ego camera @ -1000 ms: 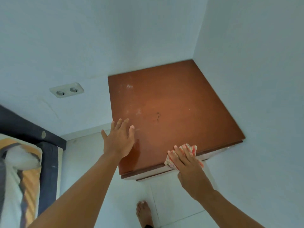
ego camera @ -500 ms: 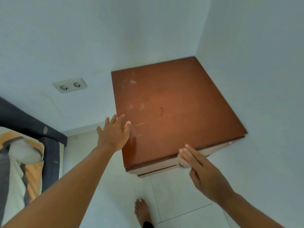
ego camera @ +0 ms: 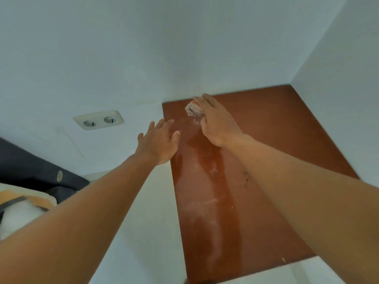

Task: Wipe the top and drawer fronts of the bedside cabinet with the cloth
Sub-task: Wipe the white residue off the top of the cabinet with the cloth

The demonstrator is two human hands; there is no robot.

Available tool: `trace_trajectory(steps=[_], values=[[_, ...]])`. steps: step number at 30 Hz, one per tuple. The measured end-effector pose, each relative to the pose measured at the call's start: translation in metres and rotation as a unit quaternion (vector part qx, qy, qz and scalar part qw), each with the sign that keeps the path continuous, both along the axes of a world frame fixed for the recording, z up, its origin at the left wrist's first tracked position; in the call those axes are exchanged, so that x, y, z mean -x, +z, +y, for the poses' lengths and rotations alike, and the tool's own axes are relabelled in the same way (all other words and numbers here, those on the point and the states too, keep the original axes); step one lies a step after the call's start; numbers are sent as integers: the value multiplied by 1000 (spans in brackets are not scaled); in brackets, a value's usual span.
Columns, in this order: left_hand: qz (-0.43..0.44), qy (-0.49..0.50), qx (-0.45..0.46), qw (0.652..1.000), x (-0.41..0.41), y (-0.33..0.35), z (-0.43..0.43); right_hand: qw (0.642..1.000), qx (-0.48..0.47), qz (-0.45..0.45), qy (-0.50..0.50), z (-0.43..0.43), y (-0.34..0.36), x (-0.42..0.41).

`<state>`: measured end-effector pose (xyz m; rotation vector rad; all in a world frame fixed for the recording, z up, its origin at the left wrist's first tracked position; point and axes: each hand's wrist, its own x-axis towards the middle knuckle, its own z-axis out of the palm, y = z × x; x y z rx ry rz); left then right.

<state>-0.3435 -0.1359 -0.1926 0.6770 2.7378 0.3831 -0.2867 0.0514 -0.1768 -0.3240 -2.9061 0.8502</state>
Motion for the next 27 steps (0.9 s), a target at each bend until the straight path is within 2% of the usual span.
trace_trajectory(steps=[5,8,11,21,27], values=[[-9,-11,7,1000,57,-20,15,1000,-1,-16,12,5,-29,76],[-17,-16,23,999,68,-33,20,993,-87,-62,43,9,-56,89],[-14,-28,36,999,63,-44,19,983,-123,-128,38,8,-72,85],[-4,-46,88,995,61,-44,17,979,-135,-150,28,3,-72,78],[-36,-20,133,990,52,-27,29,975,-136,-160,74,-6,-69,10]])
